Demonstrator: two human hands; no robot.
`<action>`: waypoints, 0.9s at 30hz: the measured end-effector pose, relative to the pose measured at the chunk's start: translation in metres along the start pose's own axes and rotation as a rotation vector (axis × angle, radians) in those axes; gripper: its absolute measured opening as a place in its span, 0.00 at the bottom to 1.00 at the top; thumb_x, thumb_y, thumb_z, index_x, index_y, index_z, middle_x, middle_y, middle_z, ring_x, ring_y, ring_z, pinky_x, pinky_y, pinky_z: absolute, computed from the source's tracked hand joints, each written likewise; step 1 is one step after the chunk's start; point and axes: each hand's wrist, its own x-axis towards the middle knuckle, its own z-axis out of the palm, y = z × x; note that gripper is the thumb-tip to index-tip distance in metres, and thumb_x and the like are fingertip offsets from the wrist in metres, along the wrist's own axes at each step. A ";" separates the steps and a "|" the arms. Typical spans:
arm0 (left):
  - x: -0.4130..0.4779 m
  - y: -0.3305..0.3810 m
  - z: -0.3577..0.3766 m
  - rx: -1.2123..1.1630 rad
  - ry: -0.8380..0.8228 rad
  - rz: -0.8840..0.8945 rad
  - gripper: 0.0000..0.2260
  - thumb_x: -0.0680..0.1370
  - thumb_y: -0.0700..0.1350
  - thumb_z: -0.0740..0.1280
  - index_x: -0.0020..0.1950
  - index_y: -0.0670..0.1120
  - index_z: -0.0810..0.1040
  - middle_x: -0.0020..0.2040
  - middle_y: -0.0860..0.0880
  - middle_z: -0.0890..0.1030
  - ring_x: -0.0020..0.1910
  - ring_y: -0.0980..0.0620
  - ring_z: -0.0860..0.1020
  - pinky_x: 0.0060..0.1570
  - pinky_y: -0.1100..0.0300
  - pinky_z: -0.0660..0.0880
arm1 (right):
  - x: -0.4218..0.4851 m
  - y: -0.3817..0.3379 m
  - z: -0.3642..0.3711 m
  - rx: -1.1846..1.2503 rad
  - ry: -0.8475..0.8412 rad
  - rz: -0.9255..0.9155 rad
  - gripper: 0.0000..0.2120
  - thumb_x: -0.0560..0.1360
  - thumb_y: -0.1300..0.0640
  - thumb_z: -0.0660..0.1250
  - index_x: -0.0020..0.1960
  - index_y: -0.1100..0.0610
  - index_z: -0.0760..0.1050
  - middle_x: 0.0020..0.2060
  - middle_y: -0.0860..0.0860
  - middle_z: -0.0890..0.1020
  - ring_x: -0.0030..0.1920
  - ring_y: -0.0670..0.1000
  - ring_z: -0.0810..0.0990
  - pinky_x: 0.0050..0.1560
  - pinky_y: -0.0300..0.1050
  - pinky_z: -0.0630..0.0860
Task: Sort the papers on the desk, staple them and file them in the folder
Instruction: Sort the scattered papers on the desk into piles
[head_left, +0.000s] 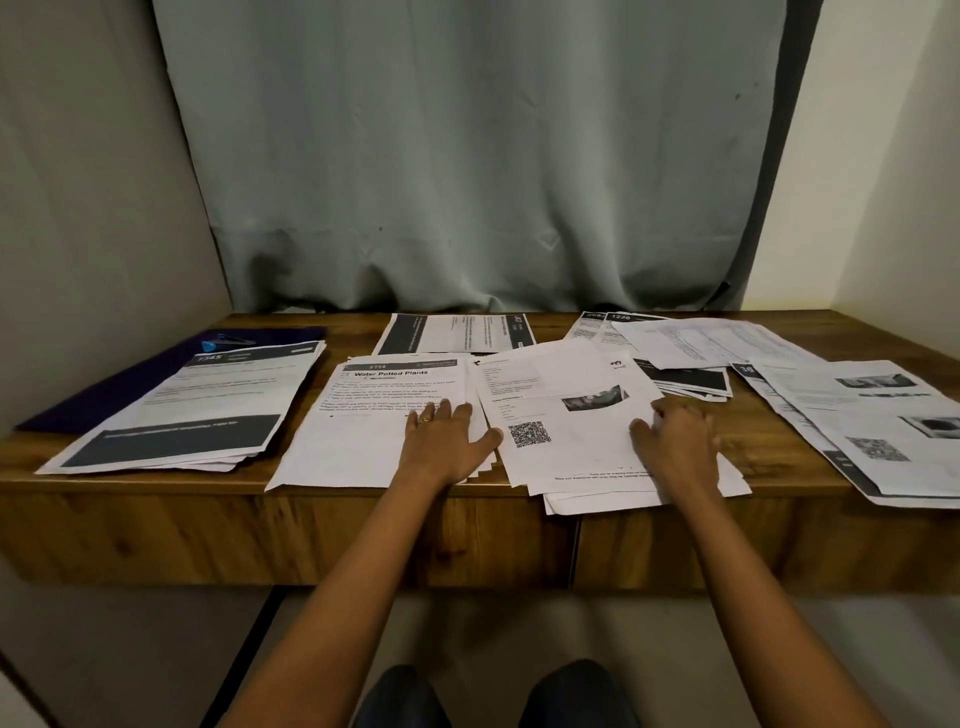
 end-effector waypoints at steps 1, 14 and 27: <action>0.000 0.001 0.000 0.006 0.002 0.002 0.32 0.78 0.66 0.50 0.77 0.49 0.57 0.77 0.43 0.56 0.76 0.42 0.53 0.73 0.44 0.45 | 0.000 0.000 0.000 0.010 0.005 0.002 0.18 0.75 0.55 0.64 0.64 0.59 0.74 0.60 0.60 0.75 0.63 0.61 0.67 0.62 0.54 0.64; -0.001 0.007 -0.008 0.166 0.045 0.027 0.31 0.78 0.66 0.48 0.75 0.50 0.60 0.76 0.43 0.61 0.75 0.41 0.57 0.73 0.40 0.49 | -0.001 -0.003 -0.010 0.232 0.125 0.043 0.14 0.75 0.60 0.65 0.60 0.57 0.76 0.53 0.56 0.82 0.53 0.57 0.79 0.49 0.45 0.74; 0.012 0.086 -0.020 -0.103 0.224 0.294 0.38 0.72 0.69 0.43 0.75 0.49 0.62 0.75 0.46 0.64 0.74 0.44 0.61 0.73 0.43 0.54 | 0.019 0.028 -0.052 0.662 0.134 0.186 0.10 0.73 0.61 0.68 0.54 0.60 0.78 0.48 0.51 0.82 0.46 0.50 0.81 0.35 0.34 0.74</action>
